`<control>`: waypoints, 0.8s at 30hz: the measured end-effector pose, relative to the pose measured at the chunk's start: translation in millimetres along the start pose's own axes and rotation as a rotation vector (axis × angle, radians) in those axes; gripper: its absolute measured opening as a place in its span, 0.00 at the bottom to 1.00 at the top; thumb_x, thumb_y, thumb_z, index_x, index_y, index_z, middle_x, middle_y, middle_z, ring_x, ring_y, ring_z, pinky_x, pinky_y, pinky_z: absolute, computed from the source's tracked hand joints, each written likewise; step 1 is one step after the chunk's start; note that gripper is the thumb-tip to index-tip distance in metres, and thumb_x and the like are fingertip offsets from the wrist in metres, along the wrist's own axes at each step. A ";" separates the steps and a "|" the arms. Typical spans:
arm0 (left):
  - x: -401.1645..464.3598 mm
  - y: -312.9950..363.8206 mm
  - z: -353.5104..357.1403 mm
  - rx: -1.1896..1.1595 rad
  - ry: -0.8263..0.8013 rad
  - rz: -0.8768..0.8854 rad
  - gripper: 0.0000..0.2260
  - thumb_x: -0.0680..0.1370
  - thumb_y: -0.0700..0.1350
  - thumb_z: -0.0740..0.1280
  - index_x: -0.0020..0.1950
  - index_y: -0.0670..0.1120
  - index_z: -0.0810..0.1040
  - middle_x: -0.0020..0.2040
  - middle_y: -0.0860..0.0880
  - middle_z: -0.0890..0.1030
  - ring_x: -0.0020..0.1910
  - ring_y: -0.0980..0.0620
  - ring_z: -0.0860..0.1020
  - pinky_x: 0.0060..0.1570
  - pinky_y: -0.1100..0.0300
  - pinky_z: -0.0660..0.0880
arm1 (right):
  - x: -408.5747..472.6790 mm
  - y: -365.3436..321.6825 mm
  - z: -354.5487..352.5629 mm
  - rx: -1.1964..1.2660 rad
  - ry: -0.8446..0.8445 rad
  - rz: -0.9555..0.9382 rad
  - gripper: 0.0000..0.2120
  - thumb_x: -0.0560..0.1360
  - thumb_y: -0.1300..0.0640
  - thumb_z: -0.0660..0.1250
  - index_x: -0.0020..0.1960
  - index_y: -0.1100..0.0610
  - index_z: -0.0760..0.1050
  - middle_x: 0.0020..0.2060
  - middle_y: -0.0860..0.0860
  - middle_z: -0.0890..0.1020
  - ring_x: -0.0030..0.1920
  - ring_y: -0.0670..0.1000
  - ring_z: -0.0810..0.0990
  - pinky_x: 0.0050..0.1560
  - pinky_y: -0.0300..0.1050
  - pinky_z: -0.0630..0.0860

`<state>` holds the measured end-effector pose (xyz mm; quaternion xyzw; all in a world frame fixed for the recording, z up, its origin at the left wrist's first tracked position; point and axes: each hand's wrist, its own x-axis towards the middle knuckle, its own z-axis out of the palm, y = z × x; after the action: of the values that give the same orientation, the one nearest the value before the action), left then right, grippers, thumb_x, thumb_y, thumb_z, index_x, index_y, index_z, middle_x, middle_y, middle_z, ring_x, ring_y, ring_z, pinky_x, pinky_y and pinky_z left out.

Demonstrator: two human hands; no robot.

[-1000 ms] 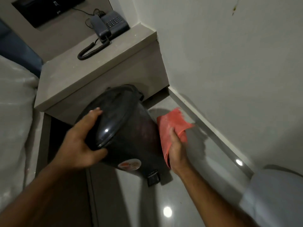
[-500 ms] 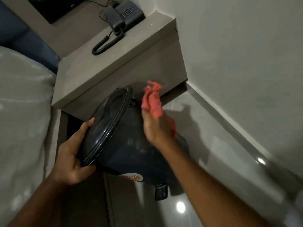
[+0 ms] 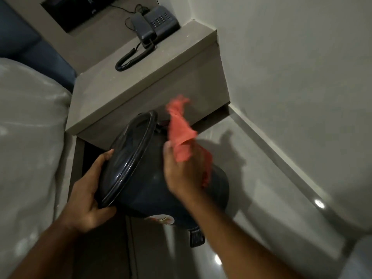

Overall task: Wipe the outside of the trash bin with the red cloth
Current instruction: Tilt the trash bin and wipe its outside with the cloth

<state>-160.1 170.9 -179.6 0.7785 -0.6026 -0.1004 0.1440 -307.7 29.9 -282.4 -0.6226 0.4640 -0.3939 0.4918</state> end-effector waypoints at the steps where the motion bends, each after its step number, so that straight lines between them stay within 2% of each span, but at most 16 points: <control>1: 1.2 3.8 1.6 0.004 0.003 0.008 0.49 0.59 0.56 0.68 0.78 0.41 0.58 0.67 0.47 0.76 0.62 0.64 0.75 0.57 0.72 0.72 | -26.9 -13.3 10.8 -0.112 0.030 -0.131 0.27 0.80 0.36 0.51 0.71 0.50 0.70 0.63 0.54 0.79 0.63 0.55 0.77 0.66 0.57 0.73; 2: 2.5 6.9 2.3 0.001 0.001 0.012 0.50 0.59 0.58 0.68 0.77 0.41 0.59 0.65 0.50 0.76 0.61 0.69 0.74 0.55 0.77 0.70 | -56.4 -15.9 20.3 -0.229 0.026 -0.262 0.31 0.80 0.37 0.51 0.78 0.50 0.60 0.74 0.55 0.70 0.73 0.58 0.68 0.75 0.62 0.62; 3: 3.3 9.3 3.1 -0.012 0.002 0.007 0.50 0.58 0.59 0.69 0.77 0.42 0.59 0.65 0.53 0.75 0.60 0.71 0.74 0.55 0.79 0.68 | -85.2 -0.2 30.3 -0.329 -0.031 -0.418 0.35 0.77 0.37 0.54 0.81 0.48 0.54 0.80 0.54 0.59 0.78 0.60 0.58 0.77 0.64 0.53; 5: 4.0 8.6 2.3 -0.016 0.012 -0.008 0.52 0.56 0.59 0.71 0.78 0.45 0.58 0.67 0.55 0.76 0.61 0.63 0.77 0.56 0.78 0.68 | -130.1 54.2 38.2 -0.488 -0.109 -0.669 0.39 0.72 0.35 0.62 0.79 0.44 0.56 0.83 0.48 0.45 0.81 0.59 0.44 0.76 0.62 0.49; 6: 4.7 5.4 2.1 0.006 0.007 0.002 0.53 0.55 0.58 0.70 0.78 0.46 0.57 0.67 0.52 0.76 0.60 0.56 0.78 0.56 0.75 0.69 | -142.2 84.8 40.1 -0.525 -0.077 -0.676 0.40 0.71 0.34 0.65 0.79 0.44 0.57 0.83 0.47 0.44 0.82 0.59 0.43 0.76 0.61 0.49; 8: 3.1 -1.2 1.3 0.034 -0.017 0.028 0.53 0.56 0.56 0.69 0.79 0.47 0.55 0.68 0.48 0.76 0.60 0.49 0.79 0.55 0.66 0.73 | -139.4 117.0 29.5 -0.398 0.089 -0.470 0.37 0.76 0.35 0.60 0.81 0.47 0.55 0.82 0.49 0.51 0.81 0.59 0.52 0.76 0.63 0.55; 9: 2.0 -2.8 1.0 0.030 -0.026 0.042 0.53 0.57 0.56 0.70 0.80 0.48 0.54 0.68 0.49 0.76 0.60 0.50 0.79 0.55 0.62 0.75 | -124.8 119.3 20.6 -0.272 0.191 -0.247 0.35 0.78 0.35 0.55 0.81 0.47 0.54 0.82 0.49 0.55 0.79 0.58 0.59 0.75 0.63 0.59; 11: -0.7 -5.1 1.6 0.023 -0.030 0.037 0.52 0.58 0.57 0.70 0.80 0.47 0.54 0.69 0.48 0.75 0.61 0.50 0.78 0.55 0.59 0.76 | -77.5 100.2 -2.7 -0.017 0.286 0.319 0.37 0.77 0.28 0.47 0.79 0.46 0.62 0.78 0.54 0.66 0.75 0.59 0.67 0.75 0.58 0.64; 12: 0.3 -5.0 3.5 0.030 -0.024 0.035 0.52 0.59 0.58 0.69 0.79 0.46 0.54 0.69 0.47 0.74 0.62 0.50 0.77 0.57 0.60 0.75 | -50.5 90.1 -14.8 -0.009 0.284 0.503 0.37 0.76 0.26 0.45 0.73 0.47 0.70 0.71 0.59 0.73 0.69 0.60 0.73 0.68 0.55 0.71; 13: 0.6 -5.2 4.3 0.035 -0.023 0.035 0.51 0.59 0.58 0.69 0.79 0.45 0.54 0.70 0.46 0.73 0.63 0.50 0.76 0.58 0.61 0.74 | -24.4 77.7 -22.9 -0.019 0.237 0.598 0.31 0.78 0.28 0.46 0.62 0.47 0.76 0.61 0.60 0.79 0.58 0.58 0.79 0.56 0.49 0.76; 15: 3.1 -2.3 4.4 0.031 -0.025 0.028 0.51 0.60 0.59 0.68 0.79 0.43 0.54 0.70 0.43 0.72 0.63 0.49 0.75 0.60 0.63 0.73 | 13.5 35.5 -28.7 0.045 0.031 0.521 0.18 0.83 0.37 0.52 0.42 0.45 0.71 0.43 0.53 0.80 0.39 0.49 0.77 0.36 0.37 0.68; 16: 3.6 -0.7 3.7 0.023 -0.030 0.021 0.51 0.60 0.59 0.68 0.79 0.42 0.54 0.69 0.43 0.72 0.63 0.49 0.75 0.59 0.65 0.72 | 23.6 12.0 -26.5 0.048 -0.066 0.405 0.18 0.84 0.40 0.53 0.40 0.46 0.70 0.36 0.48 0.77 0.35 0.47 0.74 0.33 0.37 0.64; 18: 1.8 -0.1 2.8 0.007 -0.033 0.017 0.51 0.60 0.57 0.68 0.79 0.42 0.54 0.69 0.44 0.73 0.63 0.51 0.75 0.59 0.69 0.71 | 26.7 -28.8 -15.5 0.089 -0.152 0.126 0.17 0.83 0.43 0.56 0.40 0.48 0.72 0.31 0.44 0.73 0.33 0.45 0.73 0.37 0.41 0.70; 21: -3.9 -4.3 0.7 -0.012 -0.034 -0.001 0.51 0.59 0.56 0.69 0.79 0.43 0.55 0.70 0.45 0.72 0.64 0.49 0.75 0.60 0.70 0.70 | 14.4 -13.6 -3.6 0.174 -0.011 -0.266 0.10 0.81 0.48 0.63 0.52 0.53 0.79 0.36 0.46 0.80 0.40 0.47 0.79 0.47 0.47 0.78; 22: -5.0 -4.9 1.2 -0.015 -0.035 -0.005 0.52 0.58 0.56 0.69 0.79 0.43 0.55 0.71 0.44 0.72 0.65 0.48 0.75 0.61 0.70 0.70 | 14.7 16.2 -5.4 0.131 -0.044 -0.275 0.12 0.79 0.46 0.64 0.55 0.52 0.79 0.41 0.49 0.83 0.42 0.49 0.81 0.48 0.48 0.79; 24: -5.7 -5.5 3.8 -0.012 -0.027 -0.010 0.51 0.59 0.57 0.69 0.79 0.42 0.55 0.71 0.43 0.72 0.65 0.48 0.74 0.61 0.70 0.70 | 24.5 84.8 -20.2 0.027 -0.187 -0.068 0.20 0.77 0.37 0.59 0.63 0.46 0.76 0.52 0.53 0.84 0.52 0.54 0.82 0.53 0.52 0.79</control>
<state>-157.8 177.4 -185.2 0.7790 -0.6002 -0.1155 0.1399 -336.6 -6.0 -360.3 -0.6656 0.3892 -0.3567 0.5276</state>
